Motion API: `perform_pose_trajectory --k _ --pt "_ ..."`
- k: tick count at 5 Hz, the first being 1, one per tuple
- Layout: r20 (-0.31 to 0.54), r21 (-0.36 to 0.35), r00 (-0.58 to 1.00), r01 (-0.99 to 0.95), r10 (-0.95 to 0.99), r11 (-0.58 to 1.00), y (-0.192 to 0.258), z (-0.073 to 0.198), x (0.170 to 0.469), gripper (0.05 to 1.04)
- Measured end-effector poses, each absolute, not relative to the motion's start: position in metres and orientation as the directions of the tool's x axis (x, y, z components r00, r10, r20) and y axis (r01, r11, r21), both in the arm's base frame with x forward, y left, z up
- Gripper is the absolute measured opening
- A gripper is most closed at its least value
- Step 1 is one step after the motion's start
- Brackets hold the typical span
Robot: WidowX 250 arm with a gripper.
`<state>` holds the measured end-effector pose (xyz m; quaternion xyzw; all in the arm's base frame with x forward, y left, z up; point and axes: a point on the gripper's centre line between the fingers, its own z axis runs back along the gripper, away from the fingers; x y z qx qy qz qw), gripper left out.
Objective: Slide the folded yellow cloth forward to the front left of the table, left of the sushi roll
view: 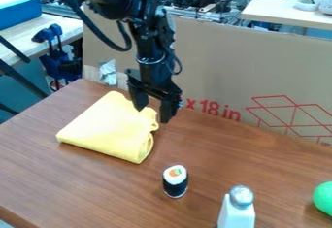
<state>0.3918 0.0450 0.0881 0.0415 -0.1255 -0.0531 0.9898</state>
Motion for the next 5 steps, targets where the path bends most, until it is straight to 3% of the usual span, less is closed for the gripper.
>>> perform_pose_trajectory --k 2,3,5 --pt "0.223 0.114 0.97 0.069 -0.093 0.991 0.085 0.075 0.42 1.005" --pt "0.212 0.087 0.976 0.038 -0.055 0.996 0.098 0.068 0.425 1.005" --pt "0.153 0.113 0.988 0.011 -0.028 0.994 0.106 0.047 0.422 1.005"
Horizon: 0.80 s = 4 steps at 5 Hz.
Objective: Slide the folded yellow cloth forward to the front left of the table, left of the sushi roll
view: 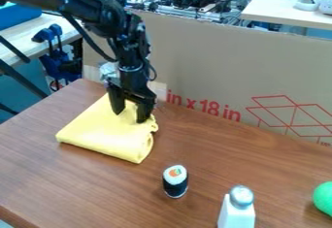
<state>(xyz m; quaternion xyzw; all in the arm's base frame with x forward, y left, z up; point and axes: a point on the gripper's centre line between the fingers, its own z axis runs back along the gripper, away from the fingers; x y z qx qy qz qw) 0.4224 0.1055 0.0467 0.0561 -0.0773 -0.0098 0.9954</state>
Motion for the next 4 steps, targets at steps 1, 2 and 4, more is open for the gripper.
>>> perform_pose_trajectory --k 1,2,4 --pt "0.113 0.118 0.993 -0.001 -0.012 0.993 0.106 0.036 0.413 1.005" --pt "0.089 0.109 0.996 -0.009 -0.001 0.994 0.106 0.031 0.393 1.005" --pt "0.004 0.09 1.0 0.014 -0.014 0.996 0.084 0.02 0.347 1.005"
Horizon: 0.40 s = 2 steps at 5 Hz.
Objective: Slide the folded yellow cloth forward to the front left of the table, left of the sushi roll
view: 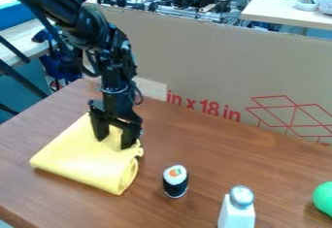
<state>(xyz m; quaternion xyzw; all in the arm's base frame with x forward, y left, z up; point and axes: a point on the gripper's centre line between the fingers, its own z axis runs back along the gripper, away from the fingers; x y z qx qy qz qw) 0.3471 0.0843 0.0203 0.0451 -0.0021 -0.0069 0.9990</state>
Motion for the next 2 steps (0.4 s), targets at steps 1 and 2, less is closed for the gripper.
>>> perform_pose_trajectory --k 1,2 --pt "-0.05 0.098 0.998 0.032 -0.027 0.995 0.076 0.02 0.32 1.006" --pt "-0.074 0.1 0.996 0.047 -0.039 0.994 0.069 0.023 0.297 1.005"
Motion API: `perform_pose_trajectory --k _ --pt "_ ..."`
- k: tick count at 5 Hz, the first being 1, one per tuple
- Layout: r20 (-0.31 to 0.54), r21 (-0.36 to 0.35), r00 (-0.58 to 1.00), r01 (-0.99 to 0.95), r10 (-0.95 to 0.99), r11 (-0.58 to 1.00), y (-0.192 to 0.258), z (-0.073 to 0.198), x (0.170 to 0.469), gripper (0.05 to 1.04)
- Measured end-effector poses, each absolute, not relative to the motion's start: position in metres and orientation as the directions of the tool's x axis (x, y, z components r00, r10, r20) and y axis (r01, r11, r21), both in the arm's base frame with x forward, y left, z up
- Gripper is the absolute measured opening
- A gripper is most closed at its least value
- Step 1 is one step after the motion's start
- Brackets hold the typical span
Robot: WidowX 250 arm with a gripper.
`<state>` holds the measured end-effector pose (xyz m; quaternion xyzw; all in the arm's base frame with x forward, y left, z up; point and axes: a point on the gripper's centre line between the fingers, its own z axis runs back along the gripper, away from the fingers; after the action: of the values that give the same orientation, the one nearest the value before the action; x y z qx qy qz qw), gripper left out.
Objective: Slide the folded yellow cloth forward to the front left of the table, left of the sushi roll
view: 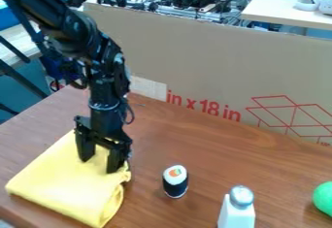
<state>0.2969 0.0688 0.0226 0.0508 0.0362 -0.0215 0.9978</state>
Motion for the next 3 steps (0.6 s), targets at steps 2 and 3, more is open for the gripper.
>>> perform_pose_trajectory --k 2,3 --pt "-0.093 0.098 0.994 0.065 -0.055 0.993 0.0567 0.025 0.2701 1.005" --pt "-0.053 0.043 0.998 0.039 -0.036 0.998 0.0608 0.0274 0.2756 1.005"
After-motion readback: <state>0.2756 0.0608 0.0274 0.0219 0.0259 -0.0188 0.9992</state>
